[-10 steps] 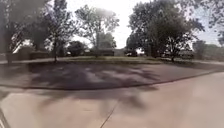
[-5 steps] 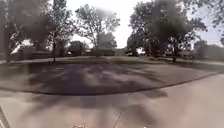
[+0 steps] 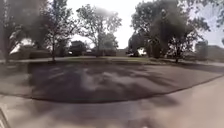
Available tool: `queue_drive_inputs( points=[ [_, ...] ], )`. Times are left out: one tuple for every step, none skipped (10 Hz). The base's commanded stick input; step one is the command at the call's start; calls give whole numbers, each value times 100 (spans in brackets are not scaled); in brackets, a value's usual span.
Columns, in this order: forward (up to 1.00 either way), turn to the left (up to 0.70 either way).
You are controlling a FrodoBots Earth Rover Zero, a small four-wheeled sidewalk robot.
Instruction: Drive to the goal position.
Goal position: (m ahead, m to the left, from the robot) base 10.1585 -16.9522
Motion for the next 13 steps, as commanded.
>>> queue_drive_inputs(
  points=[
    [70,0],
    [70,0],
    [70,0],
    [70,0],
    [70,0],
    [70,0],
    [70,0],
    [70,0],
    [70,0],
    [70,0],
    [70,0],
    [70,0],
    [70,0]
  ],
)
